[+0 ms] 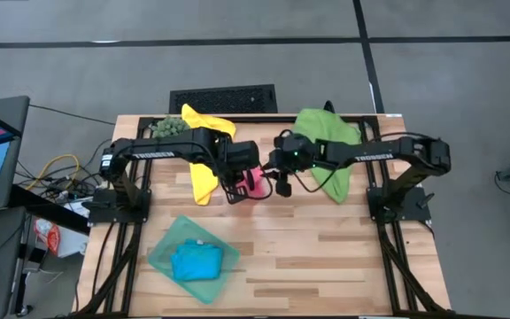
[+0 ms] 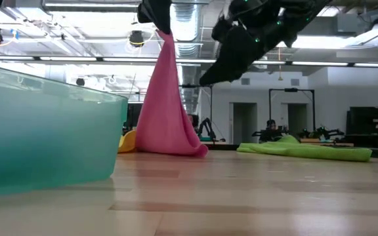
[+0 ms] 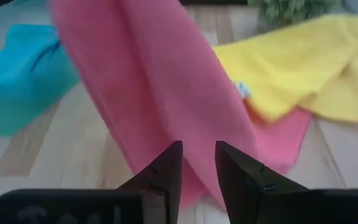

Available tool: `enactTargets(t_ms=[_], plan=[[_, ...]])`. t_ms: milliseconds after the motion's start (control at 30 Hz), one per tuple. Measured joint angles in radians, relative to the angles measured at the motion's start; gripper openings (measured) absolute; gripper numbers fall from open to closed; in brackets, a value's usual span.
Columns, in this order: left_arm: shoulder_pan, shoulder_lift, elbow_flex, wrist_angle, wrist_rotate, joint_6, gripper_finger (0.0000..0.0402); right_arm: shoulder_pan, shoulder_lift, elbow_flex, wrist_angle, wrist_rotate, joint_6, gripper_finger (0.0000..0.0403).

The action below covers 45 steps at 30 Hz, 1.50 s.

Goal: Fold microfiber towels
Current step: Fold the pink microfiber towel

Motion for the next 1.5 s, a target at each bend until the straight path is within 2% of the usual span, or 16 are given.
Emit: enactTargets(t_ms=[267, 433, 667, 900, 1100, 1300, 1367, 1500], plan=[[0.035, 0.0, 0.0, 0.002, -0.011, 0.002, 0.0, 0.08, 0.066, 0.0, 0.113, 0.117, -0.007, 0.0119], [0.039, 0.0, 0.0, 0.003, -0.013, 0.011, 0.0, 0.102, 0.144, 0.0, 0.153, 0.144, -0.006, 0.0119], [0.039, 0.0, 0.0, 0.003, -0.014, 0.009, 0.0, 0.101, 0.226, 0.006, 0.195, 0.242, 0.004, 0.0119], [0.038, 0.0, 0.0, 0.001, -0.014, 0.003, 0.0, 0.075, 0.261, 0.015, 0.186, 0.266, 0.06, 0.0119], [0.039, 0.0, 0.0, 0.002, -0.014, 0.007, 0.0, 0.049, 0.261, 0.014, 0.179, 0.349, 0.081, 0.0099], [0.039, 0.0, 0.0, 0.001, -0.014, 0.048, 0.0, 0.019, 0.249, 0.014, 0.106, 0.342, 0.105, 0.0023], [0.04, 0.0, 0.0, -0.001, -0.014, 0.058, 0.0, 0.006, 0.206, 0.013, 0.032, 0.301, 0.115, 0.0011], [0.046, 0.0, 0.0, -0.04, -0.016, 0.11, 0.0, -0.025, 0.035, 0.014, -0.155, 0.219, 0.133, 0.0015]])
